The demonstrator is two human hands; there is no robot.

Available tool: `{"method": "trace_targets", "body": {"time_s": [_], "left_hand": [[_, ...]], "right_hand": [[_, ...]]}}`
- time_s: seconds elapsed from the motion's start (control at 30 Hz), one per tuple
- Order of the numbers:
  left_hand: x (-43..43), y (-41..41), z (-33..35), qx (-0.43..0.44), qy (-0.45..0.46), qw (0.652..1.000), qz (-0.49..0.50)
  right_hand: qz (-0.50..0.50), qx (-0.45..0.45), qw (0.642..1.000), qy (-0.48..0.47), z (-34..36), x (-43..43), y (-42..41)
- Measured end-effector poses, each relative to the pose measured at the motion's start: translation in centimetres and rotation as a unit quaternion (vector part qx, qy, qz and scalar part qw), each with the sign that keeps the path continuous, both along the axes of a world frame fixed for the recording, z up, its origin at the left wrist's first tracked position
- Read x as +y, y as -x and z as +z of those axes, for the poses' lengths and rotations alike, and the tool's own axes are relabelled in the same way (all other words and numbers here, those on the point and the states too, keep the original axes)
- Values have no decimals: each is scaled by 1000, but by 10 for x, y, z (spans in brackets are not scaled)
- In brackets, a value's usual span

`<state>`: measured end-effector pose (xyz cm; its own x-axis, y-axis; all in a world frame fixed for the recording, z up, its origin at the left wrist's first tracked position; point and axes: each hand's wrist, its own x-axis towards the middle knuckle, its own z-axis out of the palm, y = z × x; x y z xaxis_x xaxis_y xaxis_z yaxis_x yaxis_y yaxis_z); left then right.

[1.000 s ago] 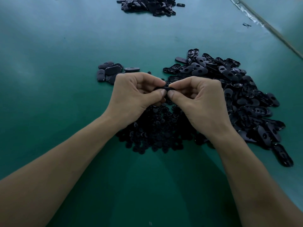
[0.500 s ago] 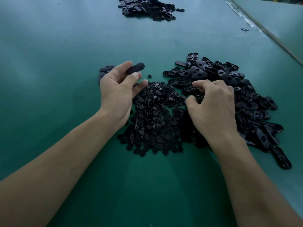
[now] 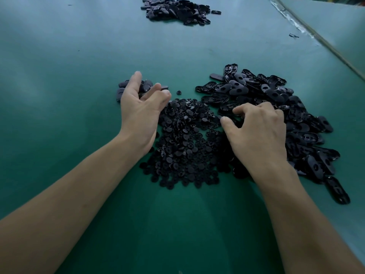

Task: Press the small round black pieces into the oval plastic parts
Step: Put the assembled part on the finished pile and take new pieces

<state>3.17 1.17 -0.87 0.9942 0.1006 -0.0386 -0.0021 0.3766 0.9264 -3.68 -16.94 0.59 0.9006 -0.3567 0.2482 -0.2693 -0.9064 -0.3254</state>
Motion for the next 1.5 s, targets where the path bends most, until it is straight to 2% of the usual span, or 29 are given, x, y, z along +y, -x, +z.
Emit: {"method": "trace_targets", "body": {"time_s": [0.3,0.53,0.77,1.07,1.2,1.3,1.43,1.5], "left_hand": [[0,5,-7,-112,-97,986,-80],[-2,10,-4,-130,-105,981,-95],[-3,12,-2,-136,-128,977,-99],[-5,11,-4,-149,-134,973,-111],[-5,12,-5,-167,-152,967,-120],[-4,12,-5,-166,-162,965,-122],[-5,12,-6,-162,-172,964,-126],[-5,12,-6,-166,-173,962,-129]], "right_hand": [[12,14,1000,-13,5,3,2],[22,-3,999,-24,6,6,3],[2,-5,1000,27,2,3,0],[-3,-114,993,-6,2,6,-2],[-13,-49,999,-5,1,3,-1],[-22,-57,998,-19,3,1,-1],[28,-81,995,-44,4,0,-2],[77,-122,986,-87,5,1,-3]]}}
